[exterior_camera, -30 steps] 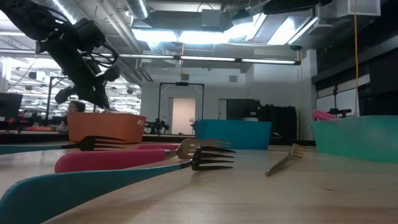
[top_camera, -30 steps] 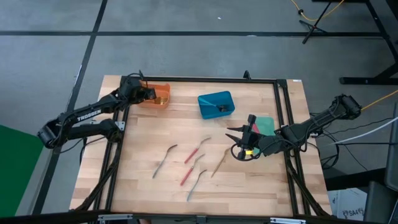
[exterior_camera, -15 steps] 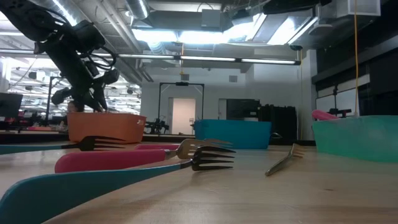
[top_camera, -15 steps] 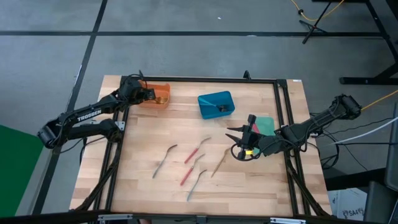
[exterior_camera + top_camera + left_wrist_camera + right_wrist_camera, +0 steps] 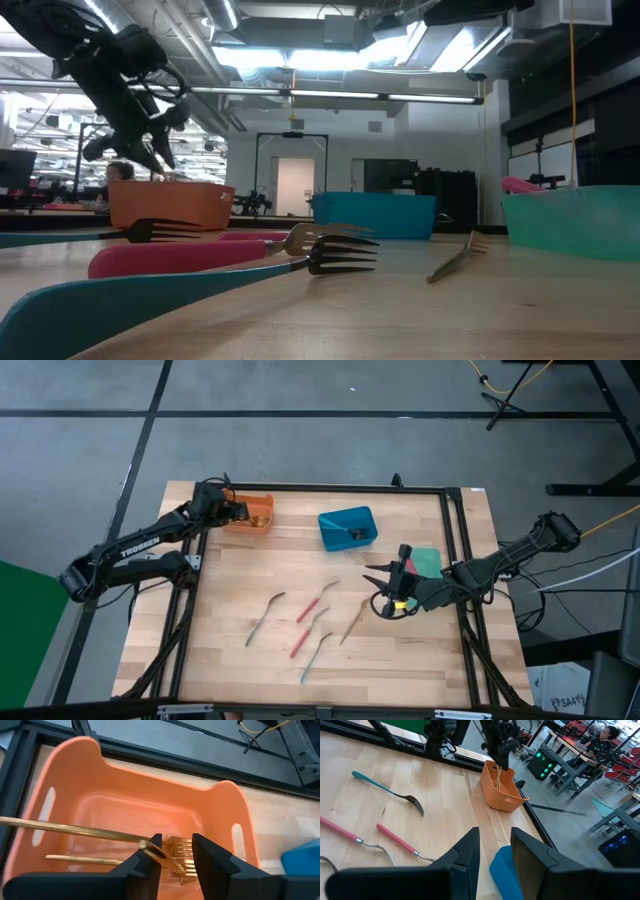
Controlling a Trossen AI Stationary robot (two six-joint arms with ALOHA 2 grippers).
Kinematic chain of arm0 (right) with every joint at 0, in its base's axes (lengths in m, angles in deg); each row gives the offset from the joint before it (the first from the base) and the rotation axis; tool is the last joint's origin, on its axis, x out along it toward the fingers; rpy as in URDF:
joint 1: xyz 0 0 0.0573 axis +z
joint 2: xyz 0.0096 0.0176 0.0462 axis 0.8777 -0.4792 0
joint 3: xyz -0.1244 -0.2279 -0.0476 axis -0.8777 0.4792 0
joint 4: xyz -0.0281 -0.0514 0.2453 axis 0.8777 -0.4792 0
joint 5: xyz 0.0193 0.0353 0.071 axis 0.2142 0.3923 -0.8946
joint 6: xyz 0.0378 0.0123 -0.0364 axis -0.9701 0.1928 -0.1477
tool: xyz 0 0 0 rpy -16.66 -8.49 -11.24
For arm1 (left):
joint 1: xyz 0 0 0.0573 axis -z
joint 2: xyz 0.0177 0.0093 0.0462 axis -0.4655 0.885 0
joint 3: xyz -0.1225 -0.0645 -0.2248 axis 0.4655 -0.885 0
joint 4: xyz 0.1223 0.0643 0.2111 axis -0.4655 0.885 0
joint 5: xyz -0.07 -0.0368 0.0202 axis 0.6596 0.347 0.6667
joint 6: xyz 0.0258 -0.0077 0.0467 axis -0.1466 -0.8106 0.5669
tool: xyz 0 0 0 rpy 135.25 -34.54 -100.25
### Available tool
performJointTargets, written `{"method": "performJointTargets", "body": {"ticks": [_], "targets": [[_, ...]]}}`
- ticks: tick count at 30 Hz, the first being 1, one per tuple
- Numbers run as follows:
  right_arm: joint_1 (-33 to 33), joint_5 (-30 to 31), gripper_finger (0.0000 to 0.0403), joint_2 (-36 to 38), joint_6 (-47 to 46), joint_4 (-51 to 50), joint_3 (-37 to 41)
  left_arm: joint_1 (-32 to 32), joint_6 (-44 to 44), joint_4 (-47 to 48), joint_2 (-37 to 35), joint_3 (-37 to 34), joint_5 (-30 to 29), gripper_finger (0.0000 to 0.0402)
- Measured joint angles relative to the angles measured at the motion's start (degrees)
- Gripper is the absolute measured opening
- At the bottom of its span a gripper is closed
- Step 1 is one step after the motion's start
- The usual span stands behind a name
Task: Sort silverware by color (type)
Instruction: Put the gold fork into the orange bin, then put the blue fork into the blue bin
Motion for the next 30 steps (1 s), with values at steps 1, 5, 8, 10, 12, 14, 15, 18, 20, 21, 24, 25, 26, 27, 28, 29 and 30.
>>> {"method": "performJointTargets", "body": {"ticks": [1,5,8,10,12,14,15,18,20,21,24,25,26,27,28,29,30], "targets": [[0.0,0.0,0.0101,0.0,0.0,-0.2,0.0,0.0,0.1,1.2,-0.6,0.5,0.0,0.0101],[0.0,0.0,0.0101,0.0,0.0,-0.6,0.0,0.0,0.2,6.6,-3.8,3.0,-0.4,0.01],[0.0,0.0,0.0101,0.0,0.0,-0.6,0.0,0.0,0.2,9.1,-6.1,3.9,-0.5,0.01],[0.0,0.0,0.0101,0.0,0.0,-0.6,0.0,0.0,0.2,9.8,-7.7,4.1,-0.5,0.01],[0.0,0.0,0.0101,0.0,0.0,-0.6,0.0,0.0,0.1,10.2,-9.2,4.1,-0.4,0.01],[0.0,0.0,0.0101,0.0,0.0,-0.6,0.0,0.0,0.1,10.8,-10.6,4.1,-0.1,0.01],[0.0,0.0,0.0101,0.0,0.0,-0.6,0.0,0.0,0.1,11.1,-11.2,4.1,0.4,0.01],[0.0,0.0,0.0101,0.0,0.0,-0.6,0.0,0.0,0.0,11.3,-13.1,4.1,2.2,0.01],[0.0,0.0,0.0101,0.0,0.0,-0.6,0.0,0.0,0.1,11.4,-14.4,4.1,3.0,0.01],[0.0,0.0,0.0101,0.0,0.0,-0.6,0.0,0.0,0.1,11.4,-15.1,4.1,3.5,0.01],[0.0,0.0,0.0101,0.0,0.0,-0.6,0.0,0.0,0.1,11.4,-17.0,4.1,4.6,0.01],[0.0,0.0,0.0101,0.0,0.0,-0.6,0.0,0.0,0.1,11.3,-17.6,4.1,5.0,0.01],[0.0,0.0,0.0101,0.0,0.0,-0.6,0.0,0.0,0.1,11.3,-18.2,4.1,5.4,0.01],[0.0,0.0,0.0101,0.0,0.0,-0.6,0.0,0.0,0.1,11.4,-18.9,4.1,5.6,0.01],[0.0,0.0,0.0101,0.0,0.0,-0.6,0.0,0.1,0.1,11.3,-19.6,4.1,5.7,0.01],[0.0,0.0,0.0101,0.0,0.0,-0.6,0.0,0.2,0.1,11.3,-20.2,4.1,5.7,0.01],[0.0,0.0,0.0101,0.0,0.0,-0.6,0.0,0.3,0.0,11.3,-20.8,4.1,5.7,0.01]]}}
